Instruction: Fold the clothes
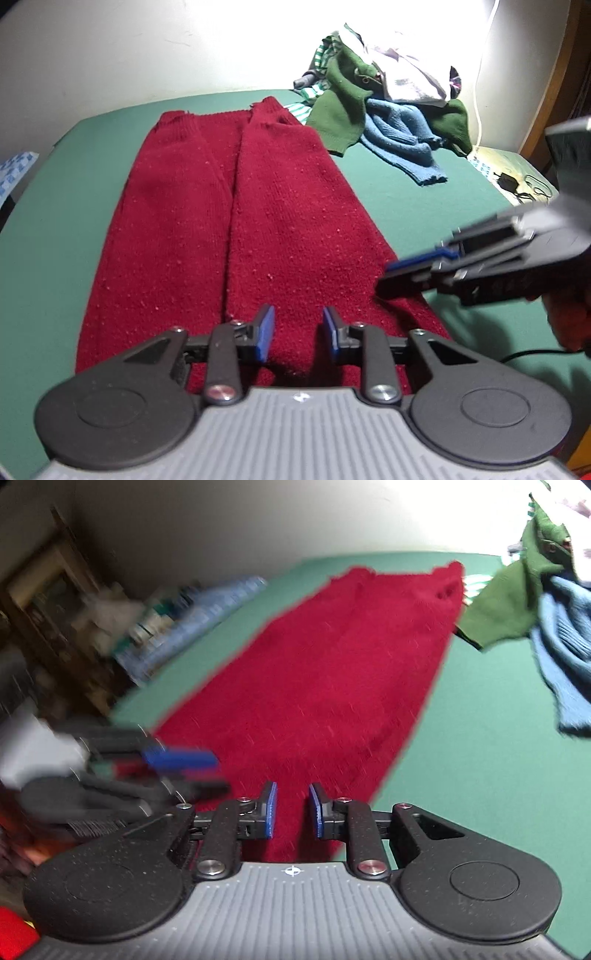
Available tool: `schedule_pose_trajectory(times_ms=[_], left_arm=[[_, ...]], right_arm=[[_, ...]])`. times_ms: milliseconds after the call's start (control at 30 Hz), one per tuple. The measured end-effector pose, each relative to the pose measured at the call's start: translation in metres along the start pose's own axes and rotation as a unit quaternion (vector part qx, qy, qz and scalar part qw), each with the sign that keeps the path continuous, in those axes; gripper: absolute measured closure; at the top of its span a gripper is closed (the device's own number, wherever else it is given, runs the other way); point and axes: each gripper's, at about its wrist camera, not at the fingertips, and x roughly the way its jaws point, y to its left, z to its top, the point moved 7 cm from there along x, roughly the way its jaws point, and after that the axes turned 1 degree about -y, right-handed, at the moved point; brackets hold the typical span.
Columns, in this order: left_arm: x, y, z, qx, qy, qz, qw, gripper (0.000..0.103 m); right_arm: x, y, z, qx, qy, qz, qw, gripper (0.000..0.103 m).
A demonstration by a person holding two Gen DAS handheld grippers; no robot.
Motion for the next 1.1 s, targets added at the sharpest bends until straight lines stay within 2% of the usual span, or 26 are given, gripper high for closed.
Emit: schedule_pose_trajectory(times_ms=[100, 200, 267, 333, 367, 433, 500, 533, 567, 667, 700, 800, 900, 1000, 1100], left_arm=[[-0.023, 0.007, 0.001, 0.021, -0.016, -0.012, 0.9996, 0.076], [-0.051, 0.031, -0.006, 0.044, -0.014, -0.003, 0.9989, 0.075], [-0.071, 0.056, -0.014, 0.053, -0.011, 0.004, 0.9985, 0.072], [-0.086, 0.083, -0.021, 0.06, 0.001, 0.015, 0.9981, 0.072], [-0.094, 0.096, -0.025, 0.064, 0.007, 0.02, 0.9977, 0.072], [-0.109, 0.122, -0.031, 0.07, 0.021, 0.029, 0.9969, 0.07], [-0.12, 0.145, -0.036, 0.079, 0.029, 0.041, 0.9956, 0.063], [-0.125, 0.155, -0.038, 0.086, 0.031, 0.049, 0.9947, 0.062], [-0.128, 0.163, -0.039, 0.093, 0.032, 0.057, 0.9935, 0.061], [-0.134, 0.182, -0.039, 0.11, 0.034, 0.072, 0.9908, 0.061], [-0.137, 0.185, -0.038, 0.113, 0.034, 0.068, 0.9907, 0.061], [-0.14, 0.182, -0.034, 0.128, 0.03, 0.03, 0.9909, 0.058], [-0.131, 0.168, -0.043, 0.115, 0.044, -0.026, 0.992, 0.058], [-0.118, 0.153, -0.064, 0.107, 0.07, -0.053, 0.9903, 0.059], [-0.123, 0.141, -0.082, 0.087, 0.086, -0.091, 0.9884, 0.058]], right_arm=[[-0.007, -0.003, -0.007, 0.032, 0.004, -0.049, 0.998, 0.085], [-0.028, 0.007, -0.011, 0.046, -0.003, -0.095, 0.994, 0.076], [-0.037, 0.021, -0.013, 0.061, -0.007, -0.075, 0.995, 0.069], [-0.04, 0.037, -0.023, 0.093, 0.003, -0.024, 0.995, 0.061], [-0.041, 0.044, -0.029, 0.106, 0.011, -0.006, 0.994, 0.061], [-0.041, 0.054, -0.047, 0.118, 0.041, -0.015, 0.992, 0.062], [-0.049, 0.053, -0.062, 0.105, 0.059, -0.074, 0.99, 0.065], [-0.054, 0.053, -0.07, 0.099, 0.068, -0.103, 0.987, 0.072], [-0.058, 0.052, -0.077, 0.092, 0.077, -0.133, 0.984, 0.075], [-0.076, 0.051, -0.096, 0.07, 0.099, -0.221, 0.968, 0.075], [-0.087, 0.052, -0.094, 0.062, 0.09, -0.242, 0.964, 0.078], [-0.119, 0.062, -0.076, 0.063, 0.033, -0.246, 0.967, 0.078], [-0.131, 0.083, -0.058, 0.03, -0.026, -0.236, 0.971, 0.076], [-0.115, 0.093, -0.061, 0.039, -0.021, -0.23, 0.972, 0.076], [-0.096, 0.105, -0.075, 0.055, -0.006, -0.237, 0.97, 0.077]])
